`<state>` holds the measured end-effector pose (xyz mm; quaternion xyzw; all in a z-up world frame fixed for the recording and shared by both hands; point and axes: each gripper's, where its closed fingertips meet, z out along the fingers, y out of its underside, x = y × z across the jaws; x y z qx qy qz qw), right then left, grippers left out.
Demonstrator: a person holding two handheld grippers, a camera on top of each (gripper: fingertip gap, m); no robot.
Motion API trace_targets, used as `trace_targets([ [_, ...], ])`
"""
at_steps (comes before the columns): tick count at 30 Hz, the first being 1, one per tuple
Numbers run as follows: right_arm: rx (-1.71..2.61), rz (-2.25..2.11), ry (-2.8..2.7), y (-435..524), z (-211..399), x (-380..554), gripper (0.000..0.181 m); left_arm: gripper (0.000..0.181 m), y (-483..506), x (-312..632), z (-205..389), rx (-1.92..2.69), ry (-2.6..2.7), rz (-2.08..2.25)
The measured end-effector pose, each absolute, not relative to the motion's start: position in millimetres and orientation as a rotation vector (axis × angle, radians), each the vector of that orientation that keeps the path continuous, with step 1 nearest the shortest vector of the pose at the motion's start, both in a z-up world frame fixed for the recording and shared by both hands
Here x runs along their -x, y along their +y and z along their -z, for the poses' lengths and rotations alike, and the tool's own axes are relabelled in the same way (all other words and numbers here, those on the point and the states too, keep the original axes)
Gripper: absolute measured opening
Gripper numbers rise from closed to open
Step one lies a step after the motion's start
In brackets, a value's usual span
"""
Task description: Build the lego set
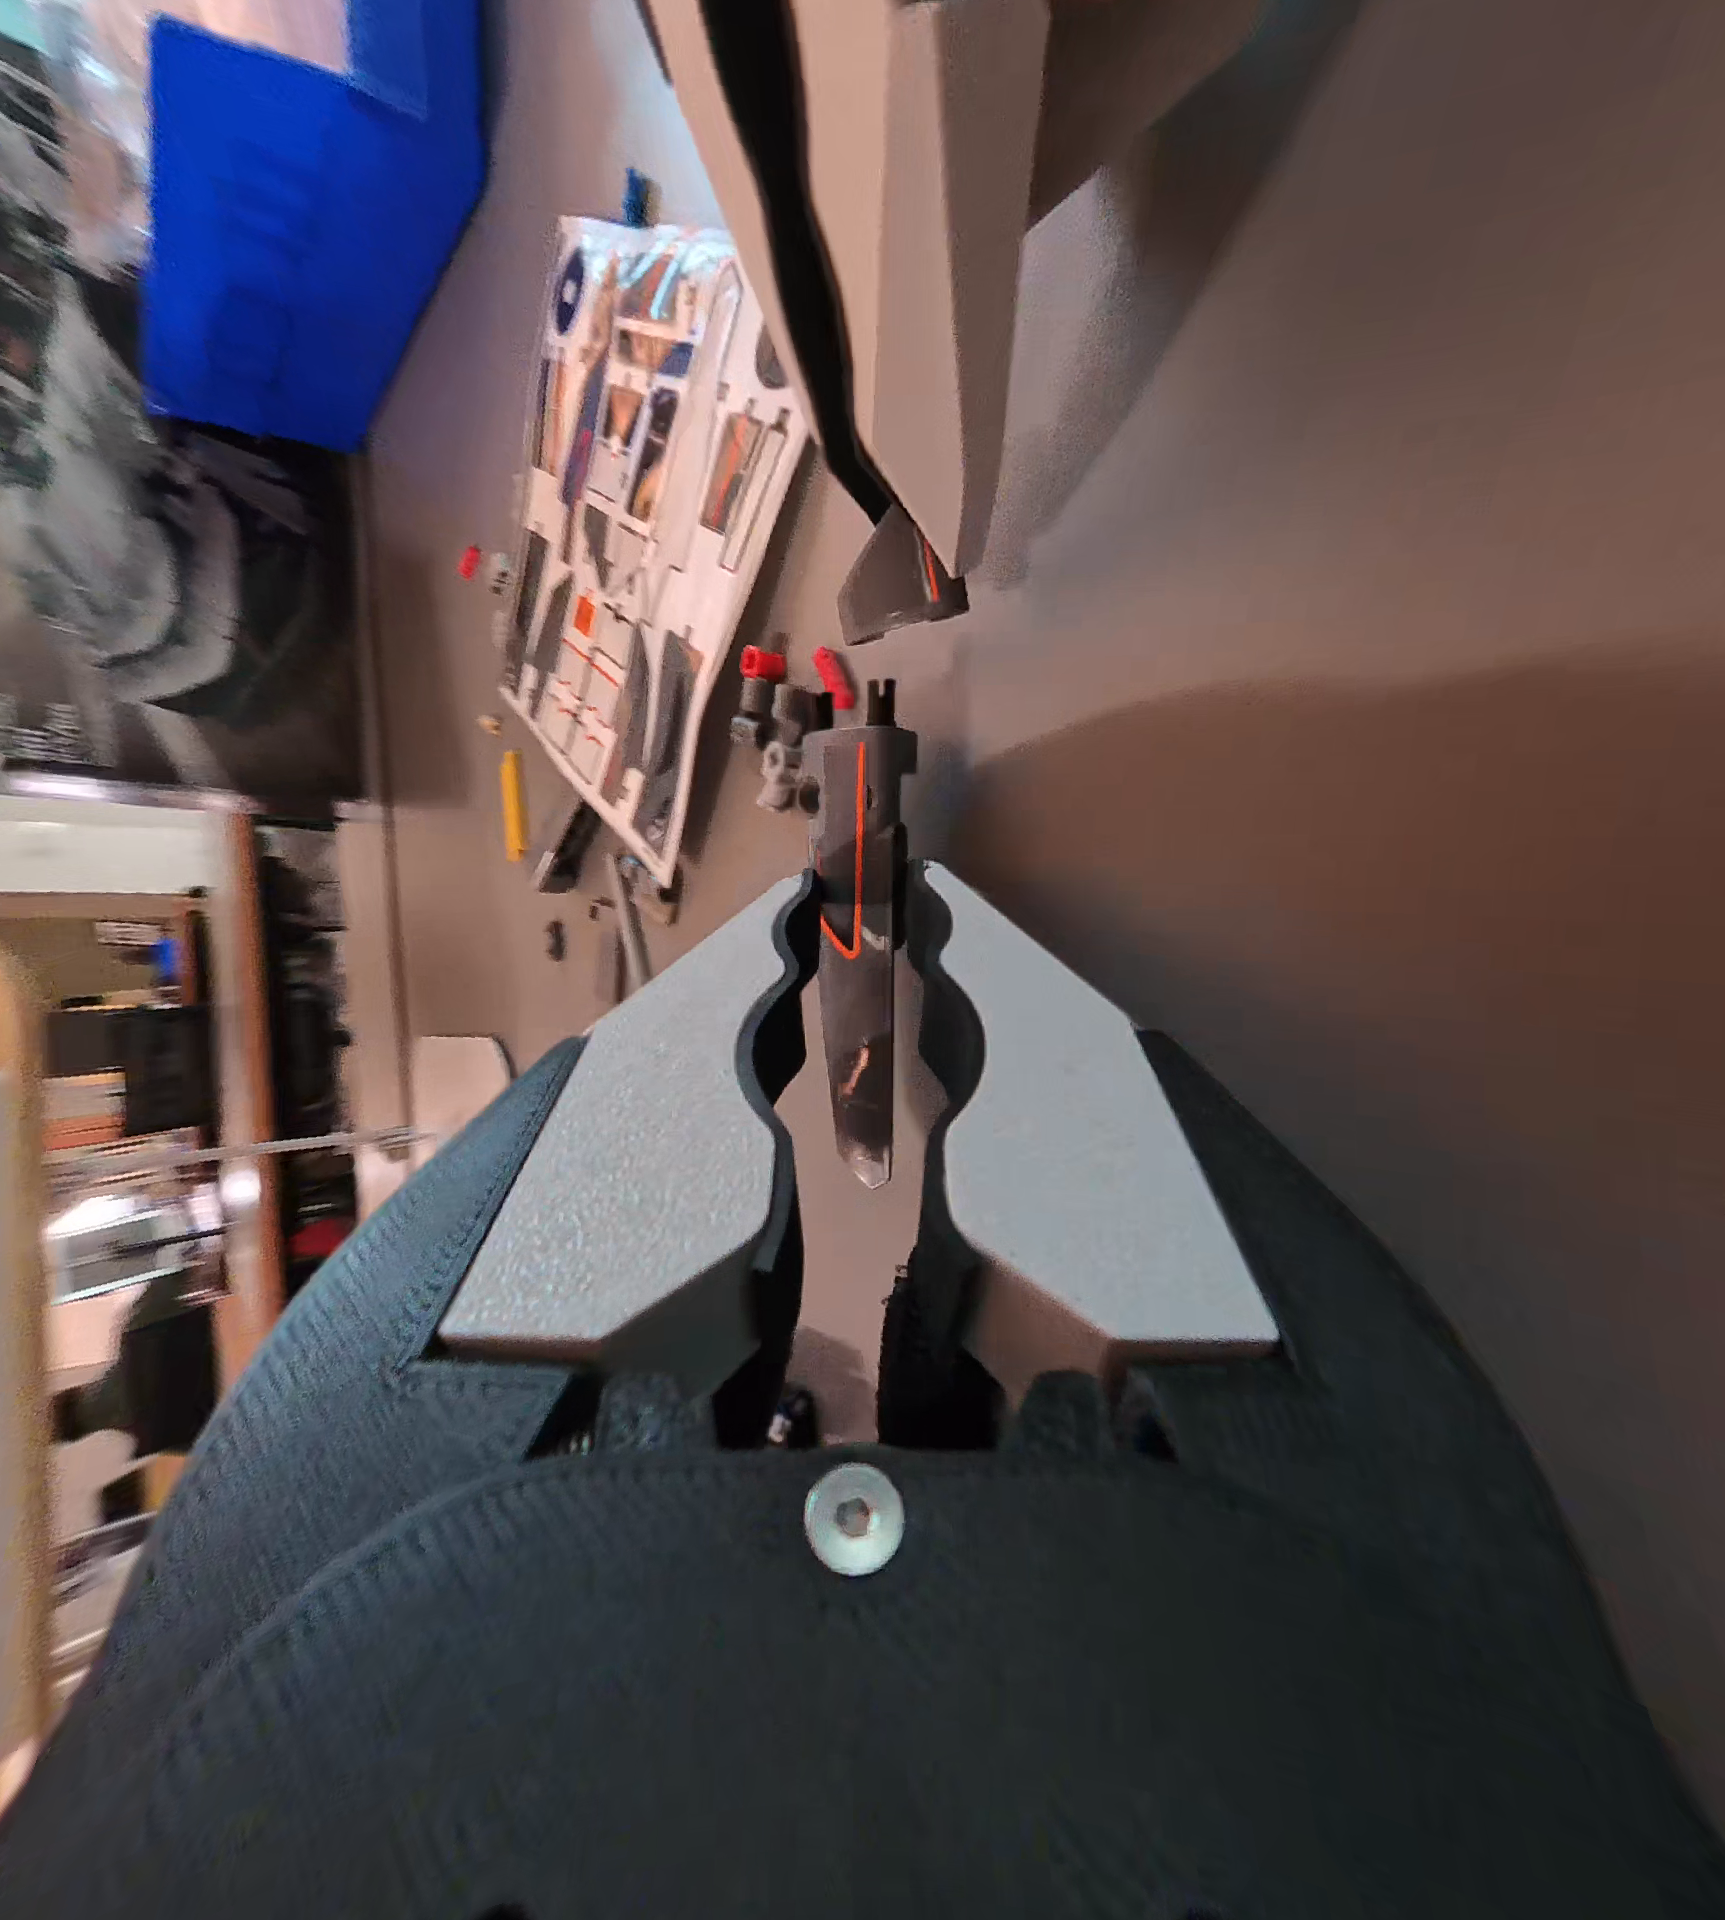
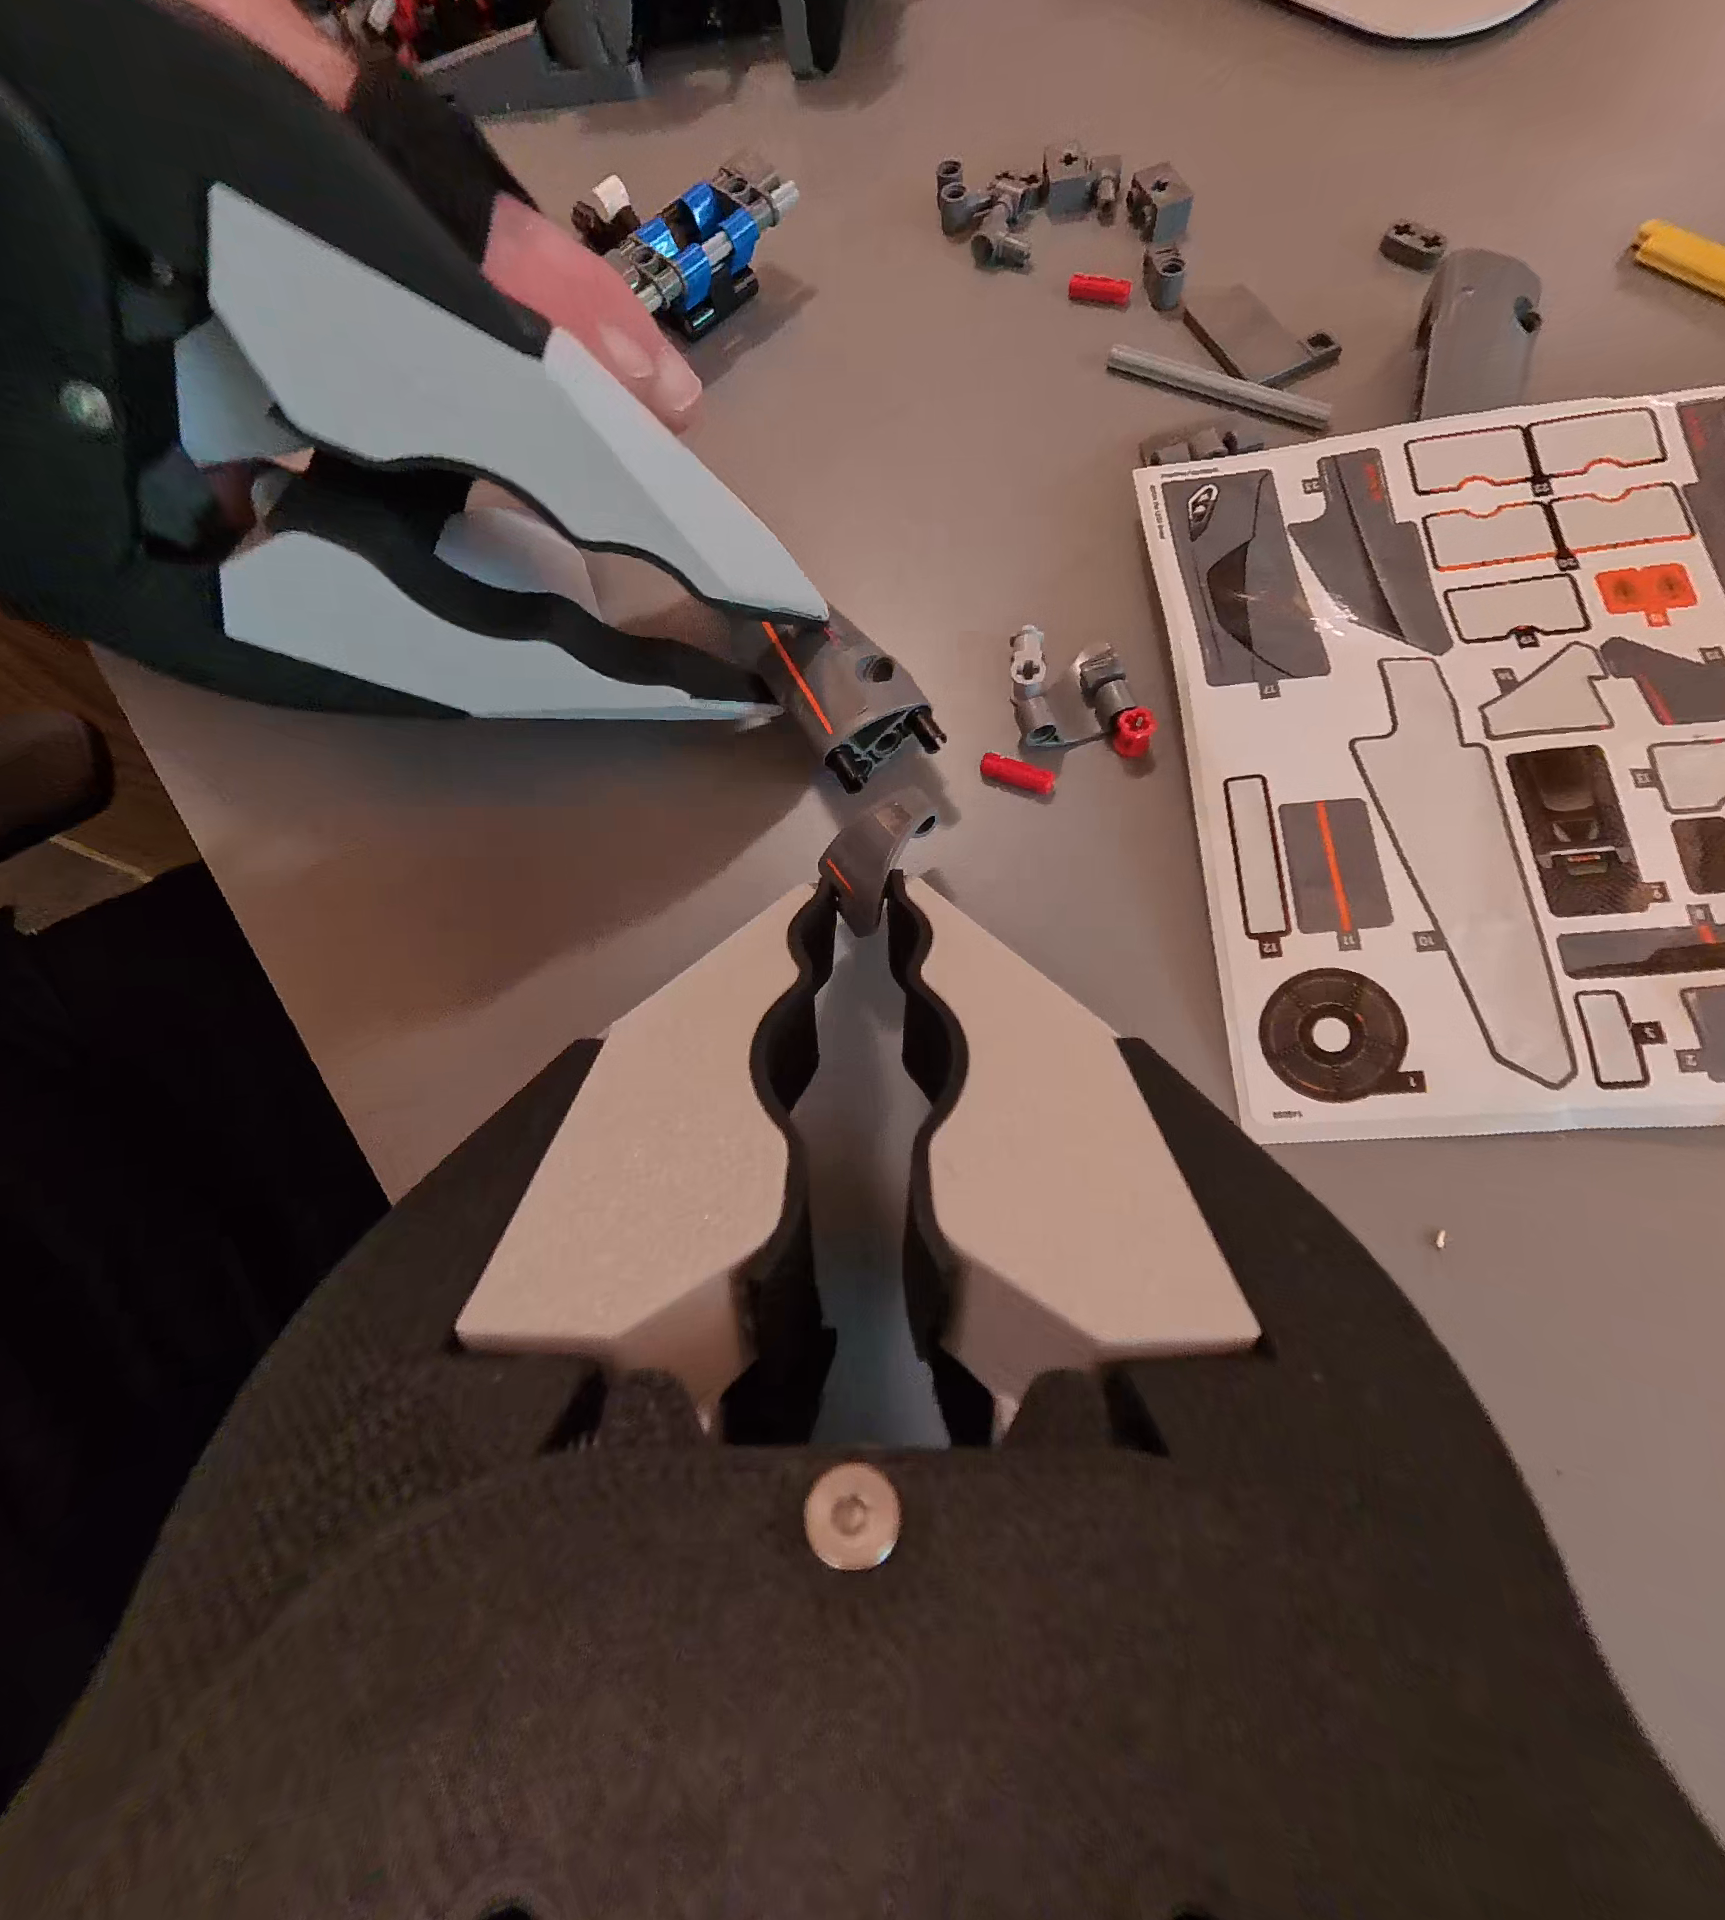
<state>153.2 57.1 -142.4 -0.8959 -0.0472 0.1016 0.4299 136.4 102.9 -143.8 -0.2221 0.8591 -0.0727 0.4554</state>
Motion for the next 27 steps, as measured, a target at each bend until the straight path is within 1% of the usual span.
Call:
trace_targets([
  [7, 2.171, -0.284, -0.050, 60.0, 132.0, -163.0, 0.007, 0.013, 96.2, -140.1, 128.6, 0.462, 1.984, 0.131],
  [27, 1.938, -0.597, -0.011, 53.2, 96.3, -158.7, 0.007, 0.011, 86.0, -141.0, 96.6, 0.398, 1.833, 0.124],
])
